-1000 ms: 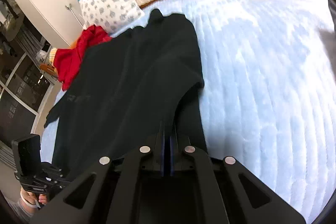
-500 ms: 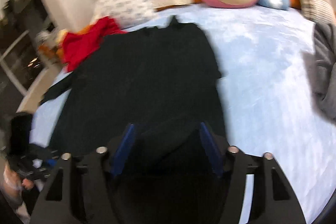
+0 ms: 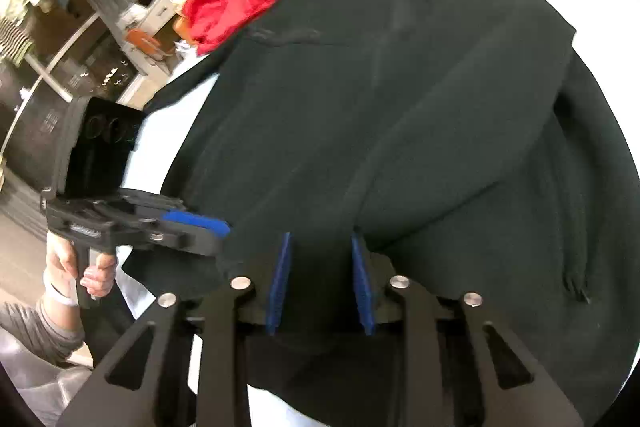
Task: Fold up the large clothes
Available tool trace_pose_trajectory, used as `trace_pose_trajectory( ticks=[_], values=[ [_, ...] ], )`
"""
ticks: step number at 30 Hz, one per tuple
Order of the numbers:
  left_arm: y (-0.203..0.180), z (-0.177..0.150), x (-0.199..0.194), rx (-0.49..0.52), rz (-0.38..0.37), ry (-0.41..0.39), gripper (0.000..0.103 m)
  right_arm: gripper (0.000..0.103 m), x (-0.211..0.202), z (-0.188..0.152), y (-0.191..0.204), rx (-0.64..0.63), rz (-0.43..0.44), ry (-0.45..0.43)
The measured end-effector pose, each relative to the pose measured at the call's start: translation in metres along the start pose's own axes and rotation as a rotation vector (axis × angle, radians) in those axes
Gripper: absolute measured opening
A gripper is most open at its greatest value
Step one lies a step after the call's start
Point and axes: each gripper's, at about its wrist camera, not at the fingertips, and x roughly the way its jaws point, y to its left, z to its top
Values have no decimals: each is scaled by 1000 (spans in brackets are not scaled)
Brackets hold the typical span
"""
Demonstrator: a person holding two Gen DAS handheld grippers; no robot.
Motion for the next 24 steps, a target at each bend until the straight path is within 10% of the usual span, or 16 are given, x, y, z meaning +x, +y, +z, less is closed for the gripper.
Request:
trace_pose_trajectory(
  ticks=[2,9,16,24],
  values=[
    [8,-6,-26,15,53,-65,66,48,-2,-4,8,-65,-110,10],
    [76,-24,-168,-122,164,-387,85,50,-24,8,41,-95,-64,-103],
    [230,-63,-304,-594,306,-759,88,52,-2,36,96,-200,-27,-104],
    [320,-74,-349,-802,349,-884,88,54,19,56,139,-299,3,-94]
  ],
)
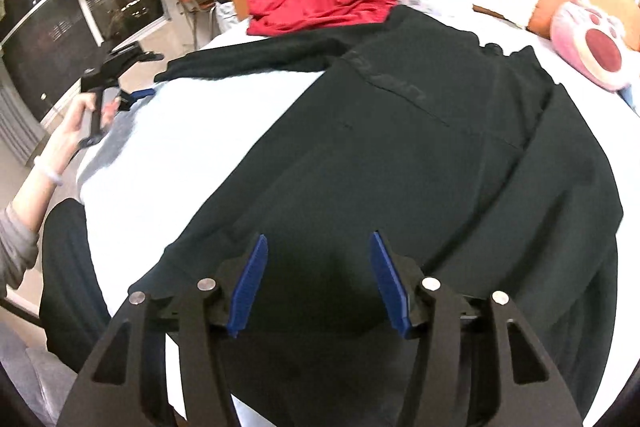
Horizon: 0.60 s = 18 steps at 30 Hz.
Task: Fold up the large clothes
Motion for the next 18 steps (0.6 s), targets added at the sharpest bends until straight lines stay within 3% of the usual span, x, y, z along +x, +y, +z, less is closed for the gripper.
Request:
trace_pose_trajectory(
  ticks=[5,10,13,18],
  values=[
    [9,18,23,-53,-9,16,90,54,12,13,-7,14,24,-8],
    [9,33,26,-62,-60,-14,88,54,31,57,-23,10,50,-60],
    [8,44,38,-47,-31,15,86,41,44,88,-40,29,67,-96],
    [11,48,51,-32,41,35,57,21,78,127,-80,138,75,-147]
  ],
)
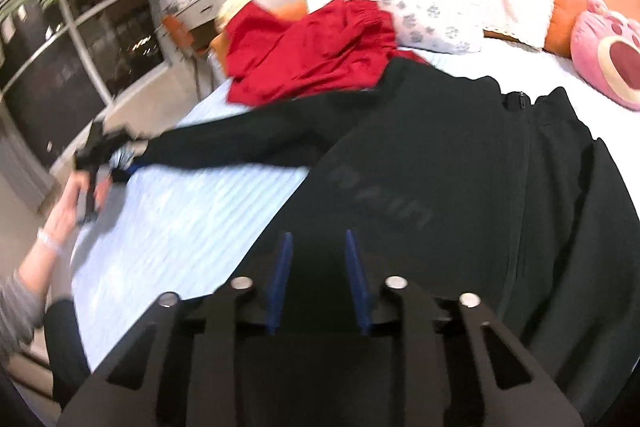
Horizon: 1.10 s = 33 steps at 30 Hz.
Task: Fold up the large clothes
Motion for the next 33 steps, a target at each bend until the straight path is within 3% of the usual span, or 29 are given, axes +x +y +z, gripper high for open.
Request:
trace_pose_trajectory(
  ticks=[2,4,6,10,15,19,25,29,33],
  values=[
    [0,-1,1,16,48,-2,43,18,16,5,-11,56,7,-13],
    [3,-3,2,18,60,2,34,15,34,9,-20,105,7,-33],
    [5,-4,2,12,43,13,13,11,48,12,-25,156,22,-58],
    [-14,-5,-5,52,47,6,12,9,70,16,-33,266,36,-107],
    [-60,-3,-21,118,-9,7,12,9,91,5,-45,413,53,-124],
    [-129,-7,-33,239,-56,18,12,9,107,-8,-43,464,33,-102],
    [-273,-31,-63,490,-148,23,12,9,119,-9,-20,367,-113,-57],
    [-376,-68,-88,636,-266,44,12,10,114,-9,9,268,-242,-78],
    [-472,-134,-110,821,-375,93,12,10,126,-4,27,156,-363,-36]
  ],
)
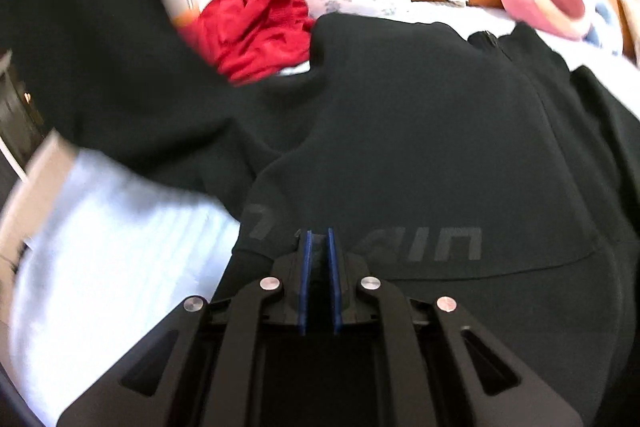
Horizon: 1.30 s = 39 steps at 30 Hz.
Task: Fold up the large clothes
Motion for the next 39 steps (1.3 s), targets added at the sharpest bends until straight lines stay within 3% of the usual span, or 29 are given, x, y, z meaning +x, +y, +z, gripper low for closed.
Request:
trace_pose_trajectory(
  ticks=[5,9,13,16,20,22,25,26,28,29,30,34,39],
  values=[
    [-122,-9,24,190,-160,72,12,10,-5,-5,19,-120,-99,-18],
    [-177,-51,38,323,-196,166,12,10,-2,-6,21,-138,-118,-7],
    [-208,-116,53,463,-186,290,12,11,5,-5,27,-166,-140,7],
    [-210,-177,64,571,-152,380,12,11,4,-8,36,-192,-165,16],
    [-220,-256,79,728,-112,479,12,11,3,-12,55,-254,-264,21],
    [-221,-288,86,769,-98,509,12,11,0,-15,69,-299,-329,23],
    [-215,-317,97,809,-57,531,12,10,-9,-25,89,-373,-353,22],
    [-213,-324,101,816,-39,532,12,12,-14,-29,97,-396,-335,22],
    [-209,-337,110,832,5,550,12,29,-21,-38,109,-421,-288,20],
    [-207,-344,112,842,25,555,13,53,-25,-43,116,-438,-249,19],
    [-204,-349,117,846,31,575,13,58,-29,-48,122,-456,-238,11],
    [-200,-383,126,889,47,656,13,56,-48,-67,150,-545,-215,-36],
    [-198,-410,130,850,42,665,14,57,-77,-88,172,-604,-169,-81]
  ],
)
